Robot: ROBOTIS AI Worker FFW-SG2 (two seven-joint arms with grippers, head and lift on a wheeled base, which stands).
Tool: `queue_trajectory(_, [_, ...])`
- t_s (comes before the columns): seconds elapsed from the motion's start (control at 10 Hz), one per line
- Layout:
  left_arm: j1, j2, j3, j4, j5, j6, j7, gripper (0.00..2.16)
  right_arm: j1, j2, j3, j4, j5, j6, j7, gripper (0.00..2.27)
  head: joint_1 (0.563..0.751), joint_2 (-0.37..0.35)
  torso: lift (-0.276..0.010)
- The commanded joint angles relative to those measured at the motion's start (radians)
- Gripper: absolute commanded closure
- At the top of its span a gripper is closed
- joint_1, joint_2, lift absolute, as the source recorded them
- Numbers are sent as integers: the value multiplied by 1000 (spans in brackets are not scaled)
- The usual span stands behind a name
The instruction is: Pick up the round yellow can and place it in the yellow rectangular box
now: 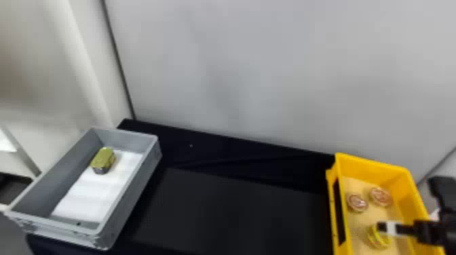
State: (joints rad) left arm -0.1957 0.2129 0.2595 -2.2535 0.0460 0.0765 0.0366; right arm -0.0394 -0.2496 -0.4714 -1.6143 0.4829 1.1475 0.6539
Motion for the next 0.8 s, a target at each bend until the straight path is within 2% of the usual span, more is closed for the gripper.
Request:
queue_trajectory(0.0, [2,-9,-6,0,0,8,0,142,6,1,51,-395,4,117,-134,449,694,-78,0])
queue_trajectory(0.1, [2,-10,-8,0,0,11,-1,142,-22,4,80,-523,4,128,-190,429,694,-78,0])
queue_trajectory(0.3, [-2,-13,-19,2,0,9,-1,142,-103,4,157,-704,4,111,-240,429,694,-78,0])
queue_trajectory(0.4, [-2,-16,-19,2,0,9,-1,142,-160,9,241,-768,4,80,-345,432,694,-78,0])
queue_trajectory(0.5, [2,-18,-8,2,0,9,-1,142,-206,24,292,-773,2,-46,-370,493,694,-78,0])
queue_trajectory(0.6, [9,-19,1,-6,0,9,-3,142,-244,42,347,-773,-21,-165,-456,495,694,-78,0])
queue_trajectory(0.7, [12,-21,6,-9,0,9,-3,142,-278,41,376,-773,-92,-230,-525,475,694,-78,0])
